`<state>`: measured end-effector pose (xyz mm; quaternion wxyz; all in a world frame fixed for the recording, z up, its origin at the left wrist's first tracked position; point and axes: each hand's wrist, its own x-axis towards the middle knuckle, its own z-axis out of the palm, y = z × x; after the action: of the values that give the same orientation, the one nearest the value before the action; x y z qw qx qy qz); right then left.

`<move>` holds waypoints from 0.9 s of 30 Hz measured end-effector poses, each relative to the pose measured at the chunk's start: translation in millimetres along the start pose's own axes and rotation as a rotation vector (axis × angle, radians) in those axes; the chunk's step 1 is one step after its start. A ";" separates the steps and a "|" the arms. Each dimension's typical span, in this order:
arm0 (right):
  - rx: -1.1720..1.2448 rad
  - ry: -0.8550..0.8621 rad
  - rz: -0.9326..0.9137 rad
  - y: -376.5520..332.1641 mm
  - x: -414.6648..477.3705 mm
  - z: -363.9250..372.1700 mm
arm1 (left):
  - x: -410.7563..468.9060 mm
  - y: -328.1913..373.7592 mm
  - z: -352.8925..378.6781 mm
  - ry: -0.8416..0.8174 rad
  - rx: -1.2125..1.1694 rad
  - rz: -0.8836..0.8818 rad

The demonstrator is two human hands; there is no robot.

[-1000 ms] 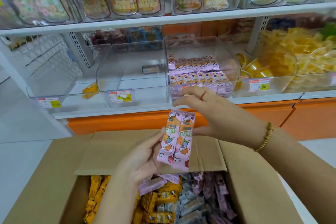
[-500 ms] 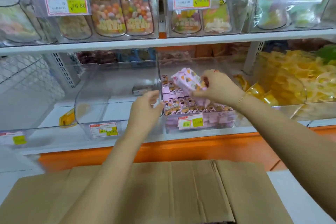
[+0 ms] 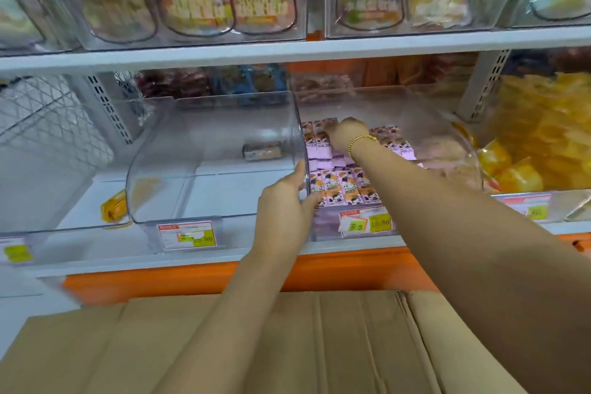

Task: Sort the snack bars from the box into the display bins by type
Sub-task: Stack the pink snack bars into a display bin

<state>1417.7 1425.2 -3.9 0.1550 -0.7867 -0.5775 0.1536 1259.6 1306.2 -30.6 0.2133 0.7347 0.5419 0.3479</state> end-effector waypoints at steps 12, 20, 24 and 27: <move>0.134 0.144 -0.423 24.1 -173.7 -15.5 | -109.3 -22.3 -23.1 0.228 -0.296 -0.015; -0.140 -0.490 -0.577 48.5 -302.0 64.7 | -250.9 -87.0 -17.8 0.007 -0.165 -0.330; -0.362 -0.918 -0.403 97.5 -331.0 136.0 | -322.6 -98.7 -10.6 -0.225 -0.079 -0.521; -0.496 -1.096 -0.289 137.8 -351.5 166.7 | -361.1 -90.8 -6.1 -0.442 -0.058 -0.568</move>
<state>1365.8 1060.9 -190.7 -0.3322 -0.5200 -0.6924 0.3740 1134.6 993.8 -190.4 0.4343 0.6060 0.6550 0.1228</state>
